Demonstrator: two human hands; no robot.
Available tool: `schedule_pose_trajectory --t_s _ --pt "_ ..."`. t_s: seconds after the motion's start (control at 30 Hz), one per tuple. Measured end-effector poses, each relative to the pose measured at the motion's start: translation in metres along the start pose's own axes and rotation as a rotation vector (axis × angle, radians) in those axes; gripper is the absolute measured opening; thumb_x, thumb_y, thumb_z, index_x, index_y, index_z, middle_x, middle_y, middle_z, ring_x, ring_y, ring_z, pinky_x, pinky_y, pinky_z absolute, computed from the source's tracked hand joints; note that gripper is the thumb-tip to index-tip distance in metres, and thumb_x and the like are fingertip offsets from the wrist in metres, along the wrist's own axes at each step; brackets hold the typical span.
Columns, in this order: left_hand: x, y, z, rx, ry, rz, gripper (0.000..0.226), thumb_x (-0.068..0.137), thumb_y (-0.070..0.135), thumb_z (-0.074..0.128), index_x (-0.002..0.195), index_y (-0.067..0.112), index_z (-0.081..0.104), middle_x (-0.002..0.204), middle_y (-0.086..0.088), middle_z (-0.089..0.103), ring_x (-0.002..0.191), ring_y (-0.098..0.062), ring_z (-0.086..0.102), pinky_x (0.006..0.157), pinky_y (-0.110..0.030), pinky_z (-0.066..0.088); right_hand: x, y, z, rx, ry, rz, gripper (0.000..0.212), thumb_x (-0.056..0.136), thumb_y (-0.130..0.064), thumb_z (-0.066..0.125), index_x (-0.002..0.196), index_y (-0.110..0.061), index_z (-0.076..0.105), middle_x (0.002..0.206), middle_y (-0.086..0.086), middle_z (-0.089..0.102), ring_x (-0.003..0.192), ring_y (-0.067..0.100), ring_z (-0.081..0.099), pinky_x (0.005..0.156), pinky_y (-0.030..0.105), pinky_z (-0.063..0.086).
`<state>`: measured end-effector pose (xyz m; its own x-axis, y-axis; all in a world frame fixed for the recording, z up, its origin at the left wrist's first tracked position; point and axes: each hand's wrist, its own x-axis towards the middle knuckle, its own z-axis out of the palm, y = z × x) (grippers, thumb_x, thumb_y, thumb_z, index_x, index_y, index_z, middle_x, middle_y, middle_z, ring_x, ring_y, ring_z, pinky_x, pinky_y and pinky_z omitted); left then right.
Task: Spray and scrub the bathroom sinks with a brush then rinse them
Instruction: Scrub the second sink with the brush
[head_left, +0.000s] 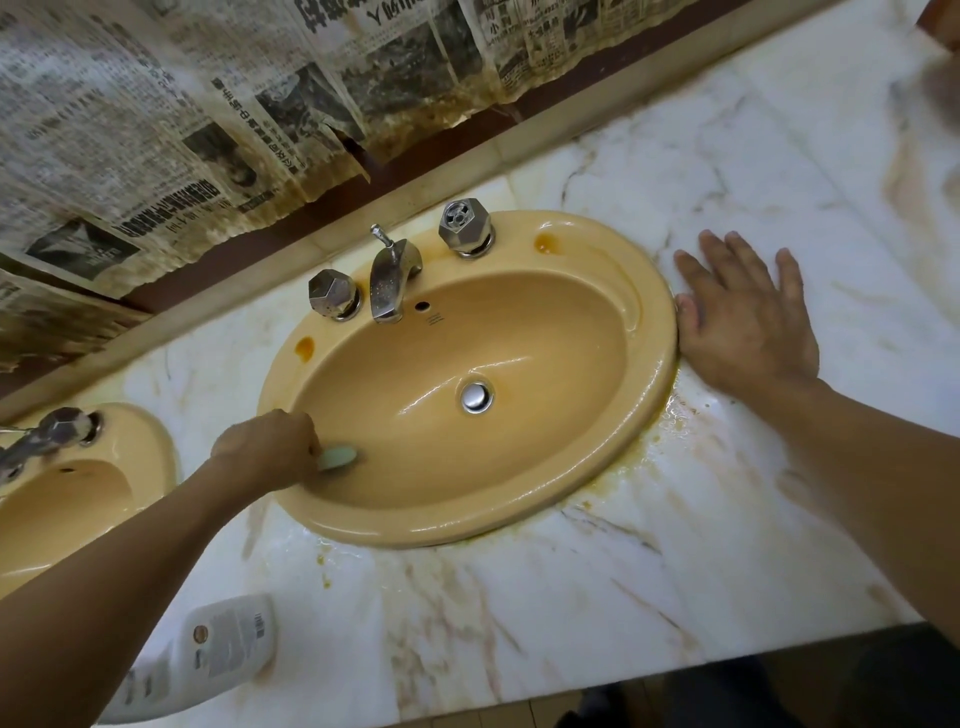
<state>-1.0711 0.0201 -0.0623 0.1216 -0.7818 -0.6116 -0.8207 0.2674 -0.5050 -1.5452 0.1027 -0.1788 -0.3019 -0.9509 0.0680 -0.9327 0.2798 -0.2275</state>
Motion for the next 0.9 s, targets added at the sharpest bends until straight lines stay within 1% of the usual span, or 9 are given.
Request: schedule_pose_trajectory --t_s 0.1,0.23,0.33,0.4,0.47,0.53,0.73,0.83,0.9 --pt "0.004 0.013 0.003 0.155 0.188 0.000 0.019 0.100 0.034 0.054 0.097 0.023 0.069 0.081 0.007 0.057 0.069 -0.014 0.059 0.062 -0.030 0.053 0.000 -0.001 0.000 -0.013 0.003 0.000 0.061 0.102 -0.046 0.017 0.157 -0.027 0.036 0.167 -0.002 0.025 0.155 0.017 0.015 0.125 0.053 0.007" --pt "0.005 0.038 0.027 -0.172 -0.038 0.165 0.021 0.084 0.042 0.063 0.100 0.036 0.076 0.090 0.012 0.060 0.080 -0.008 0.059 0.062 -0.025 0.044 0.000 0.000 0.000 -0.004 -0.004 0.007 0.062 0.103 -0.048 0.013 0.157 -0.028 0.034 0.168 -0.003 0.024 0.156 0.017 0.014 0.125 0.053 0.006" --pt "0.004 0.039 0.015 -0.208 -0.161 0.267 0.028 0.082 0.043 0.071 0.108 0.035 0.079 0.095 0.013 0.070 0.090 -0.009 0.064 0.072 -0.023 0.049 -0.001 -0.001 0.001 -0.005 -0.002 0.015 0.061 0.103 -0.048 0.014 0.157 -0.028 0.034 0.168 -0.005 0.024 0.156 0.015 0.014 0.126 0.052 0.006" --pt "0.007 0.034 0.004 -0.098 -0.144 0.198 0.027 0.090 0.044 0.068 0.110 0.027 0.074 0.099 0.005 0.070 0.093 -0.017 0.067 0.071 -0.024 0.051 0.000 -0.002 0.002 0.003 0.000 0.020 0.061 0.102 -0.048 0.015 0.157 -0.029 0.034 0.168 -0.005 0.024 0.156 0.015 0.014 0.126 0.051 0.006" --pt "0.011 0.027 -0.002 0.085 0.017 0.056 0.029 0.099 0.047 0.056 0.107 0.021 0.065 0.092 0.003 0.064 0.084 -0.018 0.066 0.067 -0.030 0.053 0.001 -0.001 0.002 0.013 0.002 0.021 0.061 0.102 -0.049 0.015 0.157 -0.029 0.035 0.167 -0.005 0.025 0.155 0.015 0.015 0.126 0.051 0.006" --pt "0.014 0.024 -0.001 0.182 0.130 0.008 0.021 0.103 0.034 0.050 0.108 0.019 0.064 0.088 0.006 0.058 0.080 -0.017 0.064 0.065 -0.032 0.052 0.000 -0.001 0.003 0.005 0.004 0.026 0.061 0.103 -0.049 0.015 0.157 -0.029 0.035 0.167 -0.005 0.025 0.155 0.015 0.015 0.126 0.051 0.006" --pt "0.013 0.019 0.004 0.096 -0.077 0.268 0.025 0.093 0.040 0.057 0.110 0.030 0.072 0.095 0.014 0.060 0.083 -0.008 0.060 0.065 -0.026 0.052 0.000 -0.002 0.001 -0.006 -0.011 0.029 0.062 0.102 -0.049 0.013 0.158 -0.029 0.032 0.168 -0.005 0.024 0.156 0.014 0.014 0.126 0.051 0.006" --pt "0.027 0.004 -0.010 0.253 0.147 0.200 0.035 0.104 0.047 0.045 0.120 0.028 0.069 0.102 0.007 0.067 0.090 -0.018 0.068 0.075 -0.034 0.059 0.001 -0.002 0.001 -0.007 -0.018 0.031 0.063 0.102 -0.050 0.013 0.158 -0.029 0.032 0.168 -0.006 0.023 0.156 0.014 0.013 0.126 0.050 0.006" --pt "0.033 -0.003 -0.016 0.339 0.361 0.200 0.040 0.110 0.045 0.032 0.140 0.031 0.054 0.105 0.005 0.066 0.092 -0.022 0.068 0.071 -0.033 0.055 0.001 -0.002 0.001 -0.004 -0.019 0.036 0.063 0.102 -0.050 0.012 0.158 -0.029 0.032 0.168 -0.006 0.023 0.156 0.014 0.012 0.126 0.050 0.005"
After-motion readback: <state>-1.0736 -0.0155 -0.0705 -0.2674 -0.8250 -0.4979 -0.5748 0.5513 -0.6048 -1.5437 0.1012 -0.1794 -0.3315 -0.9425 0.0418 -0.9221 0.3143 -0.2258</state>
